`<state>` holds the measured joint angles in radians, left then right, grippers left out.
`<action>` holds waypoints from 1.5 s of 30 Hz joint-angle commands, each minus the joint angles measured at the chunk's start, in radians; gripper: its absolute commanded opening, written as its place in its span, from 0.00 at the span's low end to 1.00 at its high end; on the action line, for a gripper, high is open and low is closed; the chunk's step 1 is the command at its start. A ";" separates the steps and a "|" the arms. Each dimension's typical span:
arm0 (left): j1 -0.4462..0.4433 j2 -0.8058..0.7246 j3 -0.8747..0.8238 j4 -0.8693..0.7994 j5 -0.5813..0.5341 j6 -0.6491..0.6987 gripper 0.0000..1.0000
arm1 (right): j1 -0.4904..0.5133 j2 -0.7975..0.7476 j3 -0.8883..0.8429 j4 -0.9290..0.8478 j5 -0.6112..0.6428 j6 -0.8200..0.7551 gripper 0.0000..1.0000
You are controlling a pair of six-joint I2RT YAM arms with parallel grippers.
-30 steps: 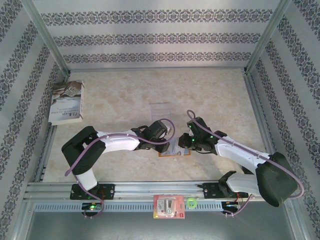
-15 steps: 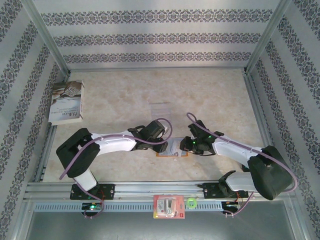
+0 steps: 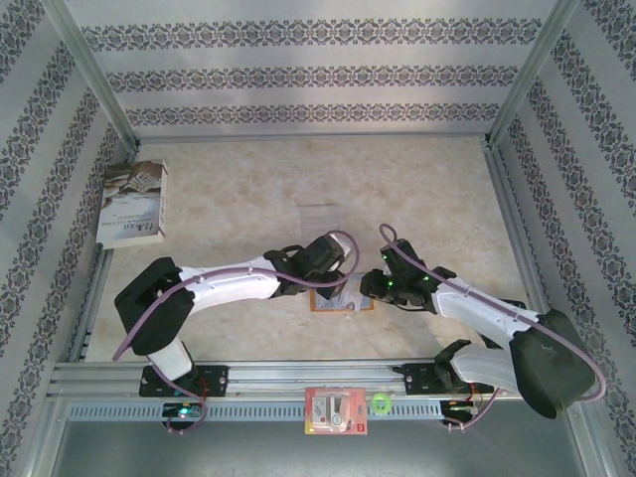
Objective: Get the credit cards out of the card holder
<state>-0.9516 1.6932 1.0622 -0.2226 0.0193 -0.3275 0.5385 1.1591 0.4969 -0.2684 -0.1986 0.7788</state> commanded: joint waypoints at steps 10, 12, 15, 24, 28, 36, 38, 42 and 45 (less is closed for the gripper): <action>-0.009 0.090 0.009 0.044 0.226 -0.055 0.08 | -0.038 -0.030 -0.047 0.032 -0.028 -0.011 0.26; -0.007 0.088 0.000 0.027 0.227 -0.054 0.05 | -0.038 -0.029 -0.049 0.049 -0.041 -0.009 0.26; 0.003 0.092 -0.023 0.030 0.234 -0.061 0.01 | -0.038 -0.006 -0.048 0.084 -0.075 -0.002 0.28; 0.051 0.136 -0.059 0.042 0.230 -0.088 0.00 | -0.031 0.098 -0.041 0.170 -0.133 0.020 0.30; 0.054 0.148 -0.058 0.044 0.247 -0.087 0.00 | -0.029 0.123 -0.044 0.170 -0.120 0.021 0.30; 0.061 0.186 -0.038 0.019 0.268 -0.081 0.00 | -0.028 0.158 -0.045 0.172 -0.131 0.041 0.34; 0.063 0.194 -0.041 0.017 0.276 -0.081 0.00 | -0.031 0.172 -0.049 0.205 -0.158 0.045 0.32; 0.065 0.203 -0.035 0.016 0.286 -0.077 0.00 | -0.030 0.191 -0.048 0.241 -0.175 0.050 0.21; 0.072 0.182 -0.043 0.018 0.277 -0.081 0.00 | -0.031 0.156 -0.042 0.193 -0.135 0.040 0.14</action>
<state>-0.9005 1.8423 1.0344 -0.1493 0.3180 -0.4007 0.5121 1.3289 0.4644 -0.0441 -0.3538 0.8238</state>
